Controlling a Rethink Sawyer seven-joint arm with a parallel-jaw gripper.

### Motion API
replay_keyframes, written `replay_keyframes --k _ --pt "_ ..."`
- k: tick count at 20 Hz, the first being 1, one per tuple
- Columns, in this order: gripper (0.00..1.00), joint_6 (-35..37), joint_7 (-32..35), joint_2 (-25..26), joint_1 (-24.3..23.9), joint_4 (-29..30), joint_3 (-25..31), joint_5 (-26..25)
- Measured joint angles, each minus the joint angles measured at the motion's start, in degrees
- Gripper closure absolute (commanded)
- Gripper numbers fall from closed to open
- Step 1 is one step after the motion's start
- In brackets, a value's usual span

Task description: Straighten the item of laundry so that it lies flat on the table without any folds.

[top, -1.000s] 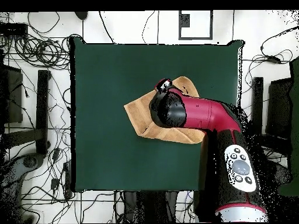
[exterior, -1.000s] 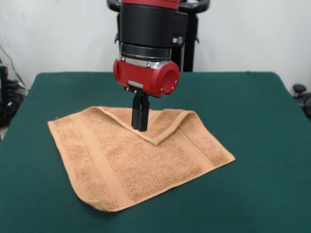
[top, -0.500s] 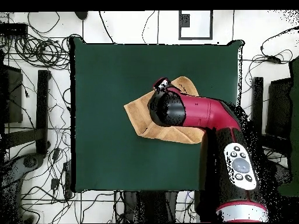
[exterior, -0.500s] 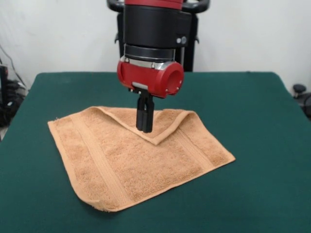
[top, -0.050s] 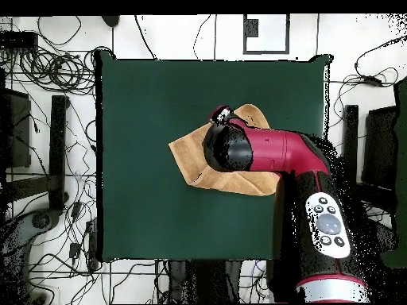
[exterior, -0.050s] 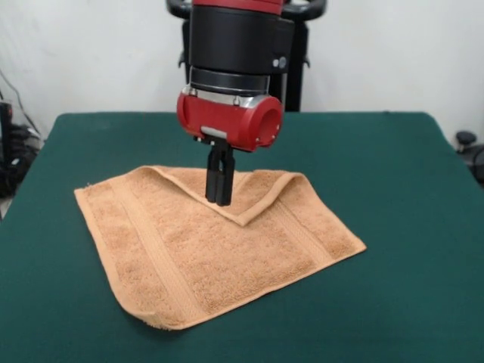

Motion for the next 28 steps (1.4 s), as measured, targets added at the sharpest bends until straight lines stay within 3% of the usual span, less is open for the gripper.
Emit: replay_keyframes --k 15,28 --pt "1.0 17.2 0.0 -0.3 -1.5 -4.3 2.7 -2.9" --pt "1.0 21.5 0.0 -0.1 -1.6 -7.8 3.5 -6.4"
